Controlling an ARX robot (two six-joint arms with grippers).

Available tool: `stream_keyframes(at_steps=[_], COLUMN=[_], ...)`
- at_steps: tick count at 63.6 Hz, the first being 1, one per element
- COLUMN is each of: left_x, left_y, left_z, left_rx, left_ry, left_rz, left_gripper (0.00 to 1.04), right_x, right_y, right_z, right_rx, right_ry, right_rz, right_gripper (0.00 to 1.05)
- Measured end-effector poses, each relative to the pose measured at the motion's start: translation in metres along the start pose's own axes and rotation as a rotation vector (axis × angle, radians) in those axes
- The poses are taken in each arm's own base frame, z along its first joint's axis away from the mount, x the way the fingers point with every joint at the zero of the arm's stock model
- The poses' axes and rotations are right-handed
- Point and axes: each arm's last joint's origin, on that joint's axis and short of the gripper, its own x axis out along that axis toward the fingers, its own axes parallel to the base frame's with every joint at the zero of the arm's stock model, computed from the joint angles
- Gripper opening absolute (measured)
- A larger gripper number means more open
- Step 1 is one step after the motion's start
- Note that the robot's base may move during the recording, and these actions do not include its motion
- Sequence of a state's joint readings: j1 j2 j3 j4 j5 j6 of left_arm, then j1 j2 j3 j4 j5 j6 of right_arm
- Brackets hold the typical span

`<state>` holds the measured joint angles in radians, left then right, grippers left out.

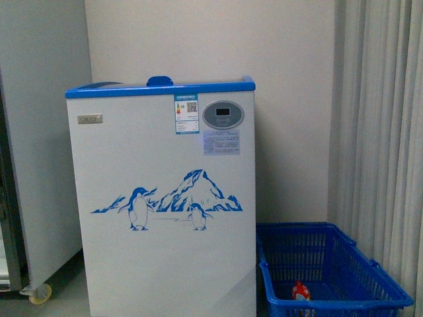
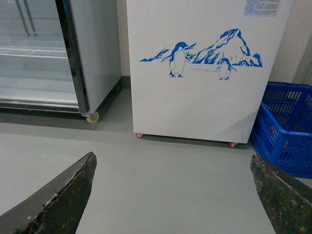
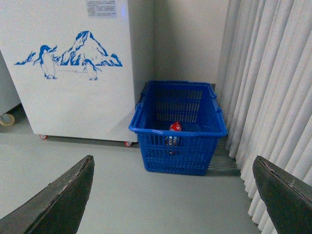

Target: Put drink in fridge

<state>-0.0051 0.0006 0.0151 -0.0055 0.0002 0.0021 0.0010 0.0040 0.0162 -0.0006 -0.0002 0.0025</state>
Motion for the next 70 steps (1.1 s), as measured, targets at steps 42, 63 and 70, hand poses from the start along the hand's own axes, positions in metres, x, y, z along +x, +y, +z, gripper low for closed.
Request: stream_keyframes(at_steps=[42,63,70], left_x=[0.0,0.0,0.0], left_y=[0.0,0.0,0.0], left_z=[0.0,0.0,0.0], left_rx=[0.0,0.0,0.0], left_ry=[0.0,0.0,0.0], left_rz=[0.0,0.0,0.0], left_gripper=[0.97,0.97,0.97], right_x=[0.0,0.0,0.0], right_y=[0.0,0.0,0.0], right_z=[0.0,0.0,0.0], right_rx=[0.0,0.0,0.0], right_ry=[0.0,0.0,0.0], right_rz=[0.0,0.0,0.0], right_gripper=[0.97,0.97,0.97])
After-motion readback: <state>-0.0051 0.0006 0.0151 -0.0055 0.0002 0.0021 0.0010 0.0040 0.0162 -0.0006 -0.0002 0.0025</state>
